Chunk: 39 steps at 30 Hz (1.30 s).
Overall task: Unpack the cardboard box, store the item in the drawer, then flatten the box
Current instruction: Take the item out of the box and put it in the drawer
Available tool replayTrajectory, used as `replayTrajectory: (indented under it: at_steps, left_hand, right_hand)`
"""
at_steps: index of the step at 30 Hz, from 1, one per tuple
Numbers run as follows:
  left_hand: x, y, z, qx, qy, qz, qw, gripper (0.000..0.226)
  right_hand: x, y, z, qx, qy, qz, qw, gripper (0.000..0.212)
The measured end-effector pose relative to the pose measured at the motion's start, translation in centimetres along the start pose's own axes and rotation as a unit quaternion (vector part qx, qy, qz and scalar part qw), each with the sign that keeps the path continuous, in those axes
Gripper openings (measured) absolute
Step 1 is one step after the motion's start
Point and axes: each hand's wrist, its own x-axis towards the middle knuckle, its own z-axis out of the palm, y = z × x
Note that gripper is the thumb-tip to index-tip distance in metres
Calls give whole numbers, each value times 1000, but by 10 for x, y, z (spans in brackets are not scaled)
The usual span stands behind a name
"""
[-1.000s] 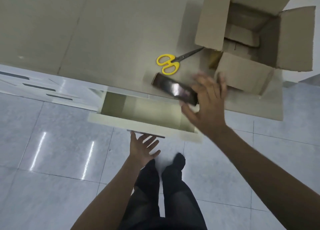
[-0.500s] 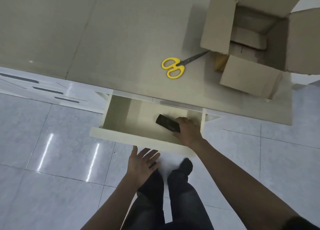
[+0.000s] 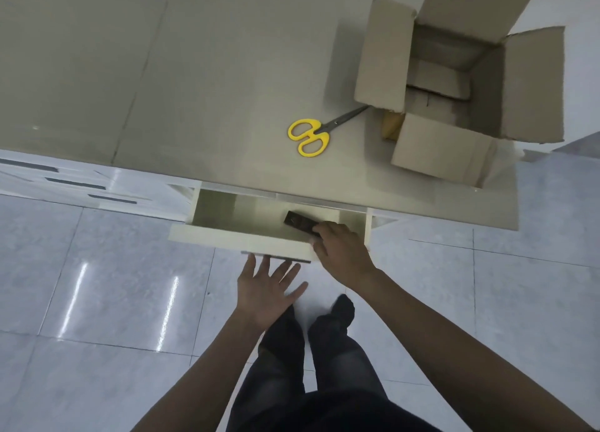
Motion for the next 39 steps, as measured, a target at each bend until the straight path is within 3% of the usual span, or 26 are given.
replayTrajectory:
  at_steps: [3,8,15,20,22,24,26,28,29,30,32,33,34,36,39]
  left_hand:
    - [15,7,21,11,8,22,1000,44]
    - [39,19,73,18,11,45,999,69]
    - [36,22,114,25,20,63,998,63]
    - [6,31,114,172,22,0,985,56]
    - [-12,39,122,300,30,-55,952,55]
    - [-30,45,138,466,13,-98,879,51]
    - [-48,45,163,607,-2,-70,792,41]
    - [-57,42,188,683,5,56,728,29]
    - [-58,41,198,712,14,162,683,25]
    - [-57,42,207,744,26,288,603,21]
    - [-48,50,219,819,65,472,320,27]
    - [-42,54,222,842,85,492,204,41]
    - [-37,57,226,867,102,469,131,55]
    - [-29,58,229,901,121,412,56,63]
    - [-29,47,220,898,139,418,-16,49]
  right_hand:
    - [-14,-9,-5,-11,49,-2,999,42]
    - [-33,-18,-19,-63,130,-40,989,41]
    - [-40,-25,-50,-17,161,-60,985,30]
    - [-50,-25,-84,56,239,-21,969,18]
    - [-53,-18,-97,94,259,15,961,18]
    - [-54,-8,-110,117,271,55,954,21]
    - [-56,2,-122,121,277,81,950,27]
    - [-58,10,-132,97,284,76,951,31]
    - [-60,12,-137,87,288,71,951,31]
    - [-63,14,-142,83,294,69,950,32]
    - [-67,16,-150,85,311,69,944,34]
    - [-68,17,-155,85,321,67,941,36]
    - [-69,18,-160,79,329,63,939,38]
    - [-65,24,-169,37,349,61,935,42]
    - [-50,37,-182,-50,368,93,924,42]
